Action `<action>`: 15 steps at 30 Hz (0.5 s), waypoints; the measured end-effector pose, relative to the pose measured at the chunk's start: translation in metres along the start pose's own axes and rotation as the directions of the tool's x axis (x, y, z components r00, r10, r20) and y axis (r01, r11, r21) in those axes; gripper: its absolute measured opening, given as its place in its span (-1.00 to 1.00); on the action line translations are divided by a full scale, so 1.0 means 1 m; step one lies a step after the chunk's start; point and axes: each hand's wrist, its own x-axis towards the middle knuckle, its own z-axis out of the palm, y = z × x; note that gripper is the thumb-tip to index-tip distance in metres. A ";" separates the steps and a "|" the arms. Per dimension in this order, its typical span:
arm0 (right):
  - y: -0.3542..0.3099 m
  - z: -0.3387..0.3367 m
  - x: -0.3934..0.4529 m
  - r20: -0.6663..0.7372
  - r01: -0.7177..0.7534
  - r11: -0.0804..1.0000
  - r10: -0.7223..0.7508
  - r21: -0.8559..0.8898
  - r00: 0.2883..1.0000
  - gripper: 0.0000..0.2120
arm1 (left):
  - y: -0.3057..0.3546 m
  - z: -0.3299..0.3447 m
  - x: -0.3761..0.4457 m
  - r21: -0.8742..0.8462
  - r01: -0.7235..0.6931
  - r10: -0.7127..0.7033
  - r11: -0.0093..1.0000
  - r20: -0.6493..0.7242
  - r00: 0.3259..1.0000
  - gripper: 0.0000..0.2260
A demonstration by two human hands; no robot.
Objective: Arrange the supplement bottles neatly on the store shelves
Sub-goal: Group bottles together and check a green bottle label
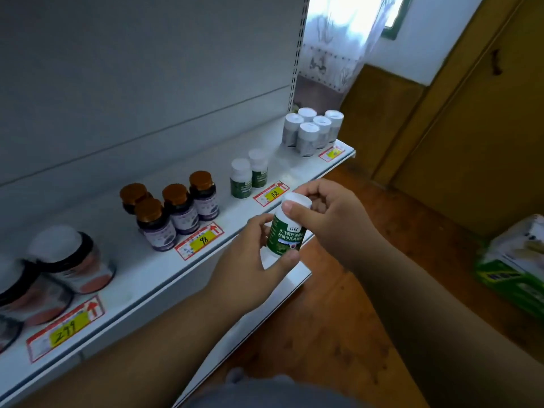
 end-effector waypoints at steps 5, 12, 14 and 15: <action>0.016 -0.020 0.069 0.010 0.011 0.999 -0.011 -0.037 1.000 -0.70 | 0.001 0.002 0.063 0.071 0.027 -0.023 0.997 -0.050 0.998 -0.38; 0.035 -0.040 0.180 0.154 0.057 0.995 -0.043 -0.087 0.987 -0.68 | 0.002 0.004 0.129 0.403 0.075 0.075 0.912 -0.343 0.936 -0.44; 0.041 -0.039 0.211 0.221 0.121 0.982 -0.086 -0.148 0.971 -0.65 | -0.001 0.006 0.148 0.573 0.109 0.160 0.812 -0.397 0.904 -0.54; 0.045 -0.037 0.225 0.258 0.158 0.968 -0.105 -0.197 0.960 -0.64 | -0.002 0.008 0.154 0.637 0.130 0.188 0.759 -0.406 0.894 -0.58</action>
